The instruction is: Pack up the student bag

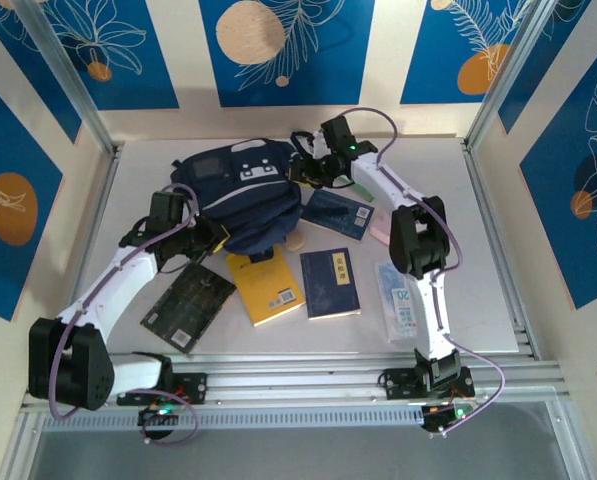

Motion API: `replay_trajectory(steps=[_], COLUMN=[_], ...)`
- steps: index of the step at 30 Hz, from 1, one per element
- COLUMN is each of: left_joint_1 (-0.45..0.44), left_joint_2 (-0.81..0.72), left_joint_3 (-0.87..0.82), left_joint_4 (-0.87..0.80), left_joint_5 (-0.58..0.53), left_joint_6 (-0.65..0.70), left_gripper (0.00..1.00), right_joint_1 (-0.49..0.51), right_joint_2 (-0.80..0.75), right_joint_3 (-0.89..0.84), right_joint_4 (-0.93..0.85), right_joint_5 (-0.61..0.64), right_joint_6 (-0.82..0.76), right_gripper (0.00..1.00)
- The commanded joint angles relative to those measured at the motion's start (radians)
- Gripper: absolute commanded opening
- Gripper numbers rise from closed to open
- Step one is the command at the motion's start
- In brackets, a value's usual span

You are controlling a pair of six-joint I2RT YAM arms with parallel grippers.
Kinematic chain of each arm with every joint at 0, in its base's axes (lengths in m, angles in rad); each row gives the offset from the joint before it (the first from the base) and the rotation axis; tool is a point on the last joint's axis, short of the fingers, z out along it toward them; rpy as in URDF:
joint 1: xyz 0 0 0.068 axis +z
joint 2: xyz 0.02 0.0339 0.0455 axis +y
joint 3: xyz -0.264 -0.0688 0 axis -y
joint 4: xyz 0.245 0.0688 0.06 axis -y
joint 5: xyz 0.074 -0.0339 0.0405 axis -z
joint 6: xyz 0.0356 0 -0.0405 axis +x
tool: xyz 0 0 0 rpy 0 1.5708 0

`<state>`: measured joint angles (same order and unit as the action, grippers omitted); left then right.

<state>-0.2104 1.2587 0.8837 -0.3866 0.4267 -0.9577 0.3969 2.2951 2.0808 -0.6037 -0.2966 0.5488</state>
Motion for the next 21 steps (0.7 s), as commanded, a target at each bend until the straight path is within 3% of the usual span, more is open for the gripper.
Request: replay_trajectory(steps=[1,5,7,10,11,16,19,21], left_joint_1=[-0.028,-0.028,-0.033,-0.045,-0.048,-0.113,-0.181,-0.221], left_joint_2=[-0.004,0.036,0.078,0.129,0.141,0.169,0.191,0.219], left_joint_3=[0.018,0.046,0.061,0.058,0.057,0.070,0.110,0.139], left_joint_4=[0.064,0.081,0.084,0.110,0.117,0.141,0.118,0.109], left_joint_5=[0.037,0.010,0.022,0.021,0.017,0.017,0.009,0.012], left_joint_6=[0.042,0.036,0.034,0.038,0.037,0.074,0.121,0.138], left_gripper=[0.10,0.10,0.10,0.10,0.10,0.23,0.35,0.40], right_joint_1=[0.082,0.091,0.086,0.089,0.091,0.114,0.105,0.089], right_joint_2=[0.100,0.162,0.116,0.008,-0.026,-0.166,-0.292,-0.363], right_joint_3=[0.154,0.282,0.249,0.155,0.130,0.023,-0.128,-0.208], right_joint_4=[-0.074,-0.185,-0.197,-0.208,-0.227,-0.293,-0.209,-0.157], right_joint_5=[-0.087,0.016,0.089,0.237,0.296,0.569,0.590,0.539], right_joint_6=[-0.017,-0.001,-0.007,-0.045,-0.055,-0.113,-0.093,-0.074], right_gripper=[0.36,0.48,0.56,0.60,0.76,0.78,0.77,0.76])
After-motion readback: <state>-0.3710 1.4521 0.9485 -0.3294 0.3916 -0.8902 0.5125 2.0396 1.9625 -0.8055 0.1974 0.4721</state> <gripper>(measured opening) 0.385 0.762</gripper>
